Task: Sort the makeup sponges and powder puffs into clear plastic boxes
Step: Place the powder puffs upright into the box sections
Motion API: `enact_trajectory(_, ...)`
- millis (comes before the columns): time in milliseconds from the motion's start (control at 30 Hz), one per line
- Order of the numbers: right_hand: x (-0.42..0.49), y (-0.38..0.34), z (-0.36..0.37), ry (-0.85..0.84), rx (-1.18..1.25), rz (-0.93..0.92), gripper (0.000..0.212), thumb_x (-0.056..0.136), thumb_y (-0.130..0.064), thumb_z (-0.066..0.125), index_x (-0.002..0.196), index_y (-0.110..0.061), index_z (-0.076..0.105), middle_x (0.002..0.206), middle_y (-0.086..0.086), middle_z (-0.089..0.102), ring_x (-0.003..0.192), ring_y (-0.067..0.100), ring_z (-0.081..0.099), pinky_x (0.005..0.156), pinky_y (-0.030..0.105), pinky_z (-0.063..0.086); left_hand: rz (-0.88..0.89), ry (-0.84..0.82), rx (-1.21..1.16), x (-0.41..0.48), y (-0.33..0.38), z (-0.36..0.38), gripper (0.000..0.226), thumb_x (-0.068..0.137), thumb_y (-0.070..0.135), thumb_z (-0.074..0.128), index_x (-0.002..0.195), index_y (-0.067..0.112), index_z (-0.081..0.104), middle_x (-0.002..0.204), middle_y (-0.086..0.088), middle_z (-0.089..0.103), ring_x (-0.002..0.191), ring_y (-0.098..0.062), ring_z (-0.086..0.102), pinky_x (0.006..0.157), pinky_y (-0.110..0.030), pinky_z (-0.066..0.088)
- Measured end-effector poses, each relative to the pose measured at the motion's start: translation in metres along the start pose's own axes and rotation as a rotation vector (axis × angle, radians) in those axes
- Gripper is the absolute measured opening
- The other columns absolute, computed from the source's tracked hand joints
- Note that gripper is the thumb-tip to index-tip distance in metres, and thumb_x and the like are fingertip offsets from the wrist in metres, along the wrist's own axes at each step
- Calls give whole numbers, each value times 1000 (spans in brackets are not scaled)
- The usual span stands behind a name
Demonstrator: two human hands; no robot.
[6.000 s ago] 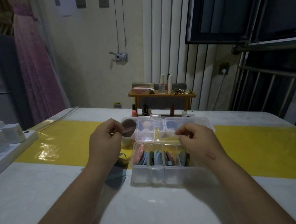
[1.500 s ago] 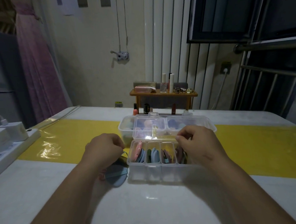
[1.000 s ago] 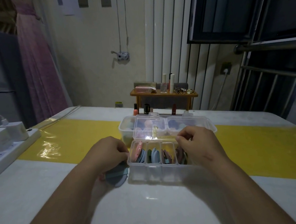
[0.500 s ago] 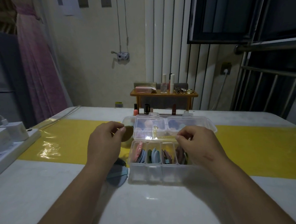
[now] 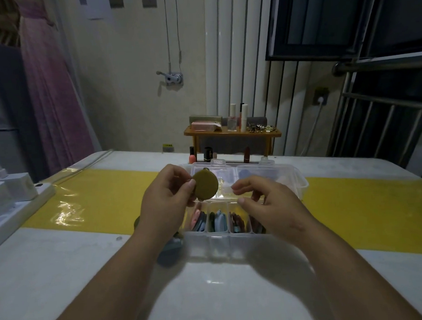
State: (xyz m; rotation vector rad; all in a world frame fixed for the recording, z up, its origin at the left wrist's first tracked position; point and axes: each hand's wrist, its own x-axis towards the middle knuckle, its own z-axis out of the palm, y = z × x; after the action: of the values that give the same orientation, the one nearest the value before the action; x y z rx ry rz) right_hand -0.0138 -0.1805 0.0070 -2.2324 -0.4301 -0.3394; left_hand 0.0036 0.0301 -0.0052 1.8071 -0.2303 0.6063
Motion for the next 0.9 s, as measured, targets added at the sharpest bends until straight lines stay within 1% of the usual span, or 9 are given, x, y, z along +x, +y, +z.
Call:
enact_trajectory(167, -1, -7, 1, -46, 68, -47, 34, 95, -16, 61, 104, -49, 62, 97, -29, 60, 86, -9, 56, 66, 12, 48, -4, -41, 12, -3, 1, 4, 11, 94, 9, 63, 87, 17, 59, 78, -2, 68, 65, -13, 69, 60, -23, 56)
enact_trajectory(267, -2, -10, 1, -66, 47, -45, 28, 96, -19, 60, 106, -45, 66, 92, -24, 58, 77, -15, 54, 61, 9, 44, 5, -73, 37, -4, 1, 5, 11, 93, 12, 63, 87, 20, 59, 79, 0, 70, 68, -14, 70, 67, -34, 59)
enact_trajectory(333, -1, -8, 1, -28, 28, -47, 22, 96, -22, 61, 106, -40, 69, 88, -27, 57, 77, -15, 53, 60, 10, 43, 25, -102, 62, -4, 0, 5, 11, 93, 14, 65, 87, 22, 61, 79, 3, 70, 72, -14, 70, 70, -36, 59)
enact_trajectory(467, 0, -4, -1, 53, 26, -36, 18, 94, -24, 63, 100, -38, 71, 80, -27, 58, 75, -11, 54, 63, 15, 38, 68, -101, 138, -4, -1, 6, 12, 90, 14, 67, 84, 24, 63, 77, 8, 67, 72, -7, 64, 65, -25, 54)
enact_trajectory(567, 2, 0, -3, 161, 54, -17, 18, 92, -18, 63, 94, -34, 72, 84, -20, 64, 79, -3, 57, 66, 21, 46, 67, -89, 224, -3, -2, 4, 22, 89, 9, 65, 81, 29, 62, 84, 12, 62, 77, -3, 58, 60, -13, 44)
enact_trajectory(633, 4, 2, -6, 266, 65, 10, 19, 90, -14, 63, 88, -31, 72, 82, -16, 66, 78, 0, 59, 67, 23, 50, 38, -81, 314, 0, -5, 3, 28, 88, 7, 62, 81, 34, 62, 92, 13, 58, 83, -5, 54, 65, -17, 39)
enact_trajectory(700, 5, 4, -11, 354, 58, 46, 20, 86, -10, 63, 81, -28, 70, 77, -12, 67, 74, 3, 60, 62, 20, 49, -28, -114, 423, 3, -8, 2, 23, 89, 12, 62, 84, 34, 65, 97, 10, 53, 87, -10, 53, 70, -24, 41)
enact_trajectory(767, 6, 7, -15, 392, 29, 79, 18, 81, -6, 63, 75, -23, 66, 73, -6, 65, 68, 8, 58, 55, 18, 44, -93, -167, 496, 3, -9, 2, 16, 92, 16, 59, 88, 30, 67, 97, 7, 54, 83, -11, 54, 67, -25, 42)
enact_trajectory(900, 5, 12, -19, 394, -48, 140, 12, 77, -6, 61, 68, -14, 58, 68, 2, 56, 62, 16, 48, 51, 27, 37, -202, -205, 453, 2, -11, 1, 14, 93, 17, 54, 90, 27, 65, 84, 4, 64, 74, -13, 60, 58, -26, 45)
